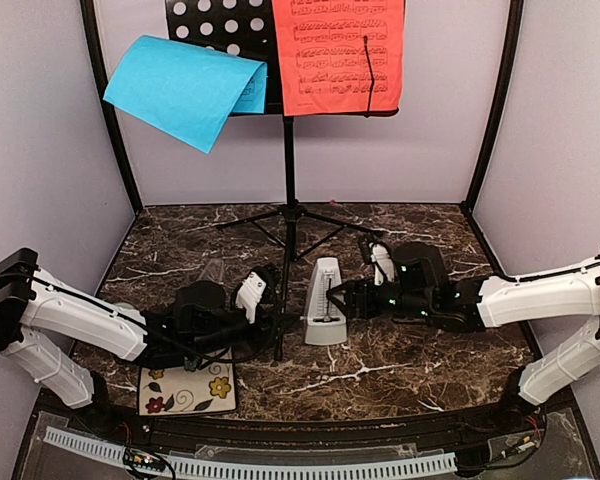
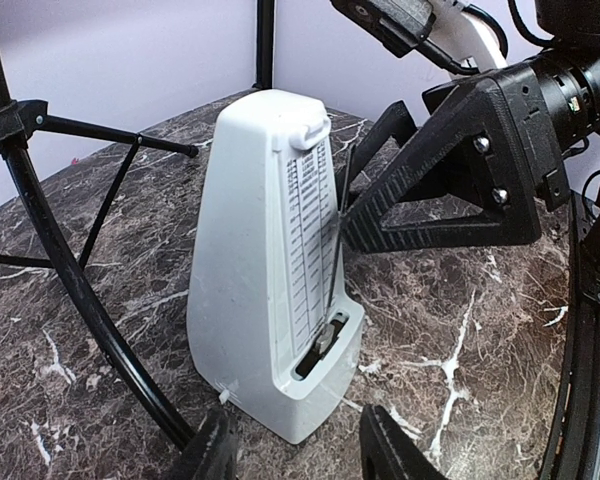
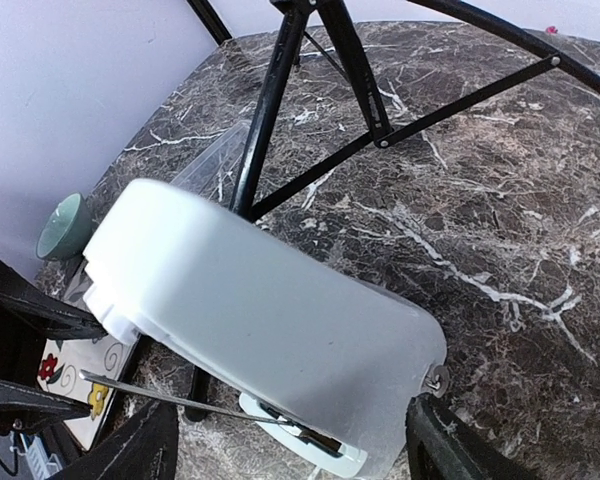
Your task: Set up the instrument practice props
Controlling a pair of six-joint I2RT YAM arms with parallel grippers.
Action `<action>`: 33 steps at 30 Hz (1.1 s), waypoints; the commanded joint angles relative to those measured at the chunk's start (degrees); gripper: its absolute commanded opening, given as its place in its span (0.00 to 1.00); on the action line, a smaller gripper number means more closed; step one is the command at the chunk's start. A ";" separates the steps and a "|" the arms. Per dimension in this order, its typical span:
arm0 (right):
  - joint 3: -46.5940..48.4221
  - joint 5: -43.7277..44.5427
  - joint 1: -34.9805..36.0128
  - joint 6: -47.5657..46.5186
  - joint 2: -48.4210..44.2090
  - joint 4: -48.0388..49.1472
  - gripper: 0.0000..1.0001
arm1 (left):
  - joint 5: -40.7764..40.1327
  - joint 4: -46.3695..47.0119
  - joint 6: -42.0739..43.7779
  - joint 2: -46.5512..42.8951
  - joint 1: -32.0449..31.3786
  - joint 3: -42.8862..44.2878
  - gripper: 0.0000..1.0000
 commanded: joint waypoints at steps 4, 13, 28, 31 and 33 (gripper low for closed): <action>3.00 4.30 2.89 -0.92 1.23 0.79 0.86 | 0.10 0.12 0.34 -1.06 0.27 0.36 0.44; 3.92 9.53 3.79 -0.19 0.84 -1.47 0.89 | -0.04 0.34 0.39 -1.26 0.25 0.21 0.44; -3.92 13.58 0.24 1.90 -7.01 -5.56 0.87 | -0.42 -0.13 0.94 -0.99 0.25 0.89 0.44; -6.19 12.94 -2.19 2.43 -8.50 -5.66 0.87 | -0.82 -0.36 1.34 -1.53 0.41 0.97 0.44; -7.74 12.33 -3.71 2.51 -9.54 -5.77 0.87 | -0.72 -0.68 1.24 -2.03 0.72 1.05 0.44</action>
